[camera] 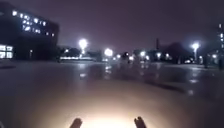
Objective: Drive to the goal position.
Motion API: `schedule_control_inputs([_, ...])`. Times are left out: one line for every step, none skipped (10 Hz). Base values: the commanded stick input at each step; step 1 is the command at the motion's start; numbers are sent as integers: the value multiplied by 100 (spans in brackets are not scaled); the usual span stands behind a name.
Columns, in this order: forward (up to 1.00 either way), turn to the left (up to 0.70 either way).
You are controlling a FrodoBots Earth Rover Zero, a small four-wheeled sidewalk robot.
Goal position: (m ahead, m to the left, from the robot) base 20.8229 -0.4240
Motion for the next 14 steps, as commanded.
schedule_control_inputs([100, 0])
schedule_control_inputs([100, 0])
schedule_control_inputs([100, 0])
schedule_control_inputs([100, 0])
schedule_control_inputs([100, 0])
schedule_control_inputs([100, 0])
schedule_control_inputs([100, 0])
schedule_control_inputs([100, 0])
schedule_control_inputs([100, 0])
schedule_control_inputs([100, 0])
schedule_control_inputs([100, 0])
schedule_control_inputs([100, 0])
schedule_control_inputs([100, 0])
schedule_control_inputs([100, 0])
